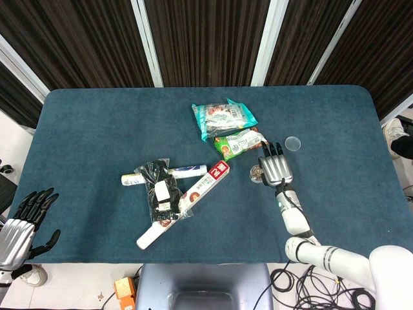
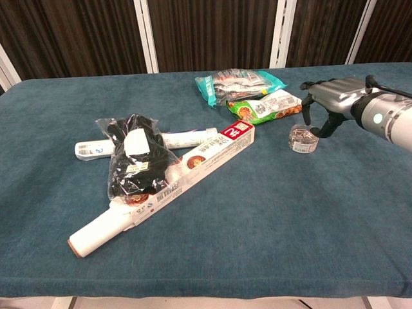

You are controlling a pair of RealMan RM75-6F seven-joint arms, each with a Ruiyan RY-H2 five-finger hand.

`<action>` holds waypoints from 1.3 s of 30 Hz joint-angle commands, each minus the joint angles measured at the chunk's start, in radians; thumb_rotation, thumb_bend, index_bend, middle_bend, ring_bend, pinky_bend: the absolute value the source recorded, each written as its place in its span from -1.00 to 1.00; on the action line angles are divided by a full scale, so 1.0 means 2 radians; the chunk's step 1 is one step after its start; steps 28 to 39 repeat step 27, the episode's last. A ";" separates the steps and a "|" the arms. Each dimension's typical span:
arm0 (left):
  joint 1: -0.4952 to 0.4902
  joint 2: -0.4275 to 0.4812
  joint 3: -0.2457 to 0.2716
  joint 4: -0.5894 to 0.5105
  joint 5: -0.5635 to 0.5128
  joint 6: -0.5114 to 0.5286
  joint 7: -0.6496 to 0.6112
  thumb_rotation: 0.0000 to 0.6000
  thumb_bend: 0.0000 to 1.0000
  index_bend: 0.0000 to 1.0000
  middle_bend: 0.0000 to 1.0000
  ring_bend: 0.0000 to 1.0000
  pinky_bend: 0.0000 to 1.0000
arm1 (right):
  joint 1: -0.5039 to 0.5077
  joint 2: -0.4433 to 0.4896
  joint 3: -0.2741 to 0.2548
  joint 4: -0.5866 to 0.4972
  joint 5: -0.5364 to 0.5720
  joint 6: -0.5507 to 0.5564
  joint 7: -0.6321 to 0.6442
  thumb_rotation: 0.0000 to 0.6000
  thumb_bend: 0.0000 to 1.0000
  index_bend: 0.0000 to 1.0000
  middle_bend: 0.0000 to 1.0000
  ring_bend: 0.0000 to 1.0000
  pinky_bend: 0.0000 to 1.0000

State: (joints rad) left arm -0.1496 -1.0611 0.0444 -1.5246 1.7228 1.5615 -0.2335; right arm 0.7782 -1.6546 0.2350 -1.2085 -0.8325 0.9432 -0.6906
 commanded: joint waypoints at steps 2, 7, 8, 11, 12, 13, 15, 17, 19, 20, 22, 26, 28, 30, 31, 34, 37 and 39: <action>0.000 0.000 0.000 0.000 -0.001 0.000 0.001 1.00 -0.19 -1.00 -1.00 -1.00 -0.91 | -0.012 0.021 -0.007 -0.029 -0.025 0.018 0.019 1.00 -0.29 -0.12 -1.00 -1.00 -1.00; 0.001 0.000 0.000 0.000 0.001 0.001 0.003 1.00 -0.19 -1.00 -1.00 -1.00 -0.91 | -0.067 0.090 -0.039 -0.125 -0.089 0.081 0.063 1.00 -0.29 -0.32 -1.00 -1.00 -1.00; 0.001 -0.001 0.000 0.000 0.002 0.002 0.003 1.00 -0.19 -1.00 -1.00 -1.00 -0.91 | -0.082 0.107 -0.048 -0.148 -0.097 0.096 0.069 1.00 -0.29 -0.44 -1.00 -1.00 -1.00; 0.001 -0.002 0.002 -0.001 0.005 0.003 0.007 1.00 -0.19 -1.00 -1.00 -1.00 -0.91 | -0.137 0.154 -0.085 -0.203 -0.148 0.156 0.103 1.00 -0.29 -0.68 -1.00 -1.00 -1.00; 0.002 -0.002 0.002 -0.002 0.007 0.003 0.010 1.00 -0.19 -1.00 -1.00 -1.00 -0.91 | -0.162 0.169 -0.104 -0.212 -0.178 0.186 0.121 1.00 -0.29 -0.70 -1.00 -1.00 -1.00; 0.002 -0.003 0.003 -0.003 0.007 0.003 0.012 1.00 -0.19 -1.00 -1.00 -1.00 -0.91 | -0.186 0.181 -0.124 -0.215 -0.206 0.214 0.136 1.00 -0.29 -0.72 -1.00 -1.00 -1.00; 0.002 -0.004 0.004 -0.004 0.007 0.001 0.016 1.00 -0.19 -1.00 -1.00 -1.00 -0.91 | -0.221 0.194 -0.151 -0.215 -0.239 0.252 0.158 1.00 -0.29 -0.76 -1.00 -1.00 -1.00; 0.002 -0.005 0.004 -0.006 0.008 0.000 0.022 1.00 -0.19 -1.00 -1.00 -1.00 -0.91 | -0.257 0.202 -0.177 -0.208 -0.268 0.287 0.182 1.00 -0.29 -0.83 -1.00 -1.00 -1.00; 0.002 -0.006 0.004 -0.007 0.009 -0.001 0.027 1.00 -0.19 -1.00 -1.00 -1.00 -0.91 | -0.281 0.202 -0.189 -0.197 -0.283 0.308 0.205 1.00 -0.29 -0.88 -1.00 -1.00 -1.00; 0.002 -0.007 0.005 -0.009 0.011 -0.001 0.030 1.00 -0.19 -1.00 -1.00 -1.00 -0.91 | -0.291 0.200 -0.192 -0.187 -0.291 0.317 0.210 1.00 -0.29 -0.89 -1.00 -1.00 -1.00; 0.002 -0.008 0.006 -0.010 0.013 -0.001 0.034 1.00 -0.19 -1.00 -1.00 -1.00 -0.91 | -0.298 0.204 -0.197 -0.180 -0.302 0.320 0.208 1.00 -0.29 -0.90 -1.00 -1.00 -1.00; 0.003 -0.010 0.007 -0.011 0.016 0.000 0.043 1.00 -0.19 -1.00 -1.00 -1.00 -0.91 | -0.305 0.204 -0.188 -0.180 -0.315 0.321 0.214 1.00 -0.29 -0.89 -1.00 -1.00 -1.00; 0.004 -0.010 0.007 -0.011 0.016 0.001 0.044 1.00 -0.19 -1.00 -1.00 -1.00 -0.91 | -0.305 0.205 -0.187 -0.182 -0.316 0.316 0.217 1.00 -0.29 -0.90 -1.00 -1.00 -1.00; 0.004 -0.010 0.007 -0.011 0.016 0.001 0.044 1.00 -0.19 -1.00 -1.00 -1.00 -0.91 | -0.305 0.205 -0.187 -0.182 -0.316 0.316 0.217 1.00 -0.29 -0.90 -1.00 -1.00 -1.00; 0.004 -0.010 0.007 -0.011 0.016 0.001 0.044 1.00 -0.19 -1.00 -1.00 -1.00 -0.91 | -0.305 0.205 -0.187 -0.182 -0.316 0.316 0.217 1.00 -0.29 -0.90 -1.00 -1.00 -1.00; 0.004 -0.010 0.007 -0.011 0.016 0.001 0.044 1.00 -0.19 -1.00 -1.00 -1.00 -0.91 | -0.305 0.205 -0.187 -0.182 -0.316 0.316 0.217 1.00 -0.29 -0.90 -1.00 -1.00 -1.00; 0.004 -0.010 0.007 -0.011 0.016 0.001 0.044 1.00 -0.19 -1.00 -1.00 -1.00 -0.91 | -0.305 0.205 -0.187 -0.182 -0.316 0.316 0.217 1.00 -0.29 -0.90 -1.00 -1.00 -1.00; 0.004 -0.010 0.007 -0.011 0.016 0.001 0.044 1.00 -0.19 -1.00 -1.00 -1.00 -0.91 | -0.305 0.205 -0.187 -0.182 -0.316 0.316 0.217 1.00 -0.29 -0.90 -1.00 -1.00 -1.00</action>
